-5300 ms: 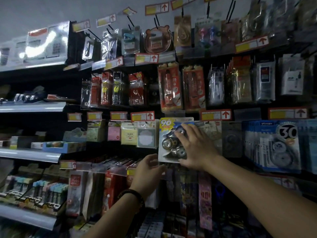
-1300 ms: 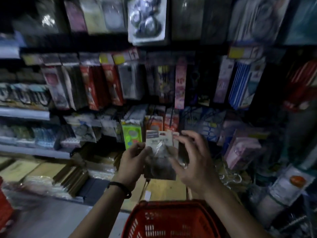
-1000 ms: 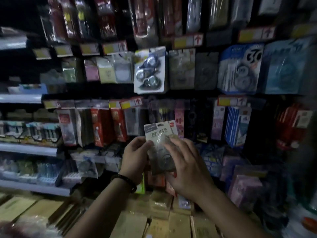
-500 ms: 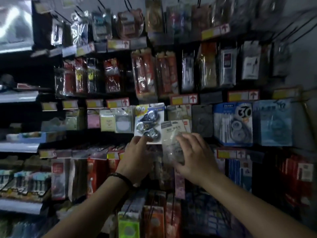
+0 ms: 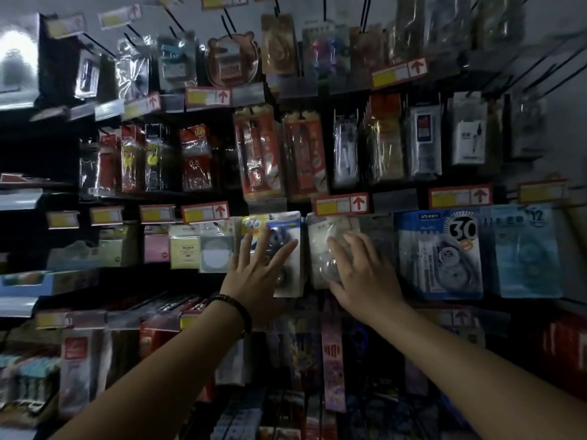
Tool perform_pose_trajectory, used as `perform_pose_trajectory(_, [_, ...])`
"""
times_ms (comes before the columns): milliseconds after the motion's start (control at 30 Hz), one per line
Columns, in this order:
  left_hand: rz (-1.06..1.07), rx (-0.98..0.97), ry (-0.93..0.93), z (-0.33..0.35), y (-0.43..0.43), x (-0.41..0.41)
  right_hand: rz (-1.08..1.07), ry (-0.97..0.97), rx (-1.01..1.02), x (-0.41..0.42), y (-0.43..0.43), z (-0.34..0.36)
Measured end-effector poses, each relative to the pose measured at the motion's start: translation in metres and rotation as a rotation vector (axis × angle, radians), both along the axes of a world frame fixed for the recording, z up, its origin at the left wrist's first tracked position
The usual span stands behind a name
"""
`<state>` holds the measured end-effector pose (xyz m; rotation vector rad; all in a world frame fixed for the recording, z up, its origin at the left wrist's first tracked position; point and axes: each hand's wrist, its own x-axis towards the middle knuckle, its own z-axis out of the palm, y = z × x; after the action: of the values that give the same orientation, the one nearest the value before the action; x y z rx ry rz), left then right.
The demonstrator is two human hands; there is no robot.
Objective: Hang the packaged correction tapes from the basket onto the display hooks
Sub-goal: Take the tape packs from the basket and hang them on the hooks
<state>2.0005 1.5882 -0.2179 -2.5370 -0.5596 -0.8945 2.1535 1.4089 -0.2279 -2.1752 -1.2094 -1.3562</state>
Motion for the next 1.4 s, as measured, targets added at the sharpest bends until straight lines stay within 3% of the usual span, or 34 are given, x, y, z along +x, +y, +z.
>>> perform_pose_trajectory(533, [-0.018, -0.060, -0.028, 0.005, -0.009, 0.016, -0.068, -0.014, -0.106, 0.013, 0.013, 0.000])
perform_pose_trajectory(1133, [-0.015, -0.079, -0.020, 0.003, -0.006, 0.014, -0.080, 0.239, -0.262, 0.047, 0.047, 0.014])
perform_pose_trajectory(1400, [-0.014, -0.136, 0.023, 0.012, -0.022, 0.004, 0.027, 0.165, -0.246, 0.025, -0.010, 0.016])
